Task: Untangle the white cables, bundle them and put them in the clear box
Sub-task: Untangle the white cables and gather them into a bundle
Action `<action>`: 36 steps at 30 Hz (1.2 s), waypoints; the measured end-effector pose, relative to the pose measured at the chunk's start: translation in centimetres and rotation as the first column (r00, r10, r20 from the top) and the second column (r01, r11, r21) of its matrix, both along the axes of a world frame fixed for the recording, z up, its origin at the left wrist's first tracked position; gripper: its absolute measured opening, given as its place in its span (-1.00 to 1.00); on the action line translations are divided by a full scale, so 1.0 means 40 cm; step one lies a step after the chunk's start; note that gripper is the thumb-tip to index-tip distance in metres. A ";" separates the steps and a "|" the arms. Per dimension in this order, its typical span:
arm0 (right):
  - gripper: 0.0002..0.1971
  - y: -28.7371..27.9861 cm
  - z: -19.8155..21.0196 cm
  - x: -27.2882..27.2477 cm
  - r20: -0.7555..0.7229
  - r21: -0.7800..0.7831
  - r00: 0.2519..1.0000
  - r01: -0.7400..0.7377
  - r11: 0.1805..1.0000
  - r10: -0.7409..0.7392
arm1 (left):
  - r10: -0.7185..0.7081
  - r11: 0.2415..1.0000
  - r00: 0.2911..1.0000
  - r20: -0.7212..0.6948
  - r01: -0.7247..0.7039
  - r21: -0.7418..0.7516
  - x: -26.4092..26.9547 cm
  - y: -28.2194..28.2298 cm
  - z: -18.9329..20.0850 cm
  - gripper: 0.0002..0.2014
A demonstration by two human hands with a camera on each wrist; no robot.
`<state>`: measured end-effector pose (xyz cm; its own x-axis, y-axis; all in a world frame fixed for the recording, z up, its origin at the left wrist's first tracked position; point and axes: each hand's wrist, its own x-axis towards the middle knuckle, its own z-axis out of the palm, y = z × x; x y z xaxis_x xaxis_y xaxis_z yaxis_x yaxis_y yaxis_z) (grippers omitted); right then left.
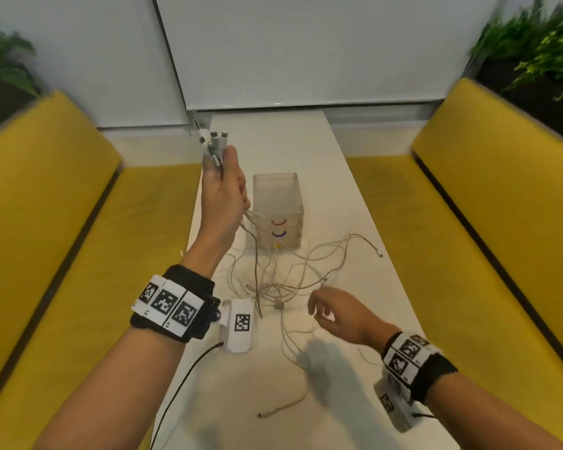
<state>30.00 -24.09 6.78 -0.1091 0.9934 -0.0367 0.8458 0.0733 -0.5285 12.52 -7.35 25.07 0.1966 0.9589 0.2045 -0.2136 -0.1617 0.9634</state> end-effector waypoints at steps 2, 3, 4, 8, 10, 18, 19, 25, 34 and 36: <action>-0.78 -0.016 -0.039 -0.073 0.051 -0.244 0.967 -0.231 0.942 0.250 | 0.027 1.000 0.999 0.019 -0.027 0.012 -0.003 0.001 -0.001 -0.79; -0.72 -0.025 -0.066 -0.106 0.083 -0.325 0.933 -0.306 0.895 0.349 | 0.040 0.999 0.999 0.033 -0.041 0.024 -0.005 0.001 0.003 -0.80; -0.64 -0.035 -0.095 -0.133 0.111 -0.388 0.899 -0.353 0.851 0.423 | 0.052 0.998 0.998 0.046 -0.054 0.043 -0.009 0.002 0.008 -0.82; -0.57 -0.079 -0.178 -0.167 0.199 -0.531 0.819 -0.372 0.762 0.538 | 0.117 0.974 0.992 0.040 -0.123 0.192 -0.045 0.017 0.030 -0.80; -0.77 -0.091 -0.178 -0.146 0.251 -0.571 0.804 -0.327 0.753 0.539 | 0.176 0.944 0.984 0.037 -0.180 0.276 -0.074 0.032 0.047 -0.78; -0.89 -0.112 -0.153 0.041 0.334 -0.537 0.903 -0.054 0.842 0.271 | 0.295 0.853 0.946 0.137 -0.325 0.409 -0.118 0.073 0.103 -0.50; -0.94 -0.112 -0.147 0.049 0.253 -0.529 0.945 -0.045 0.848 0.208 | 0.301 0.851 0.945 0.131 -0.328 0.411 -0.112 0.070 0.102 -0.50; -0.74 -0.129 -0.192 0.108 0.091 -0.314 0.954 0.301 0.901 -0.287 | 0.313 0.860 0.940 0.134 -0.340 0.381 -0.093 0.060 0.093 -0.50; -0.74 -0.180 -0.250 0.168 0.677 -0.270 0.714 0.467 0.842 -0.178 | 0.276 0.877 0.960 0.047 -0.271 0.396 -0.084 0.074 0.067 -0.57; -0.79 -0.174 -0.251 0.177 0.639 -0.299 0.746 0.465 0.833 -0.187 | 0.260 0.888 0.966 0.016 -0.245 0.389 -0.078 0.072 0.061 -0.61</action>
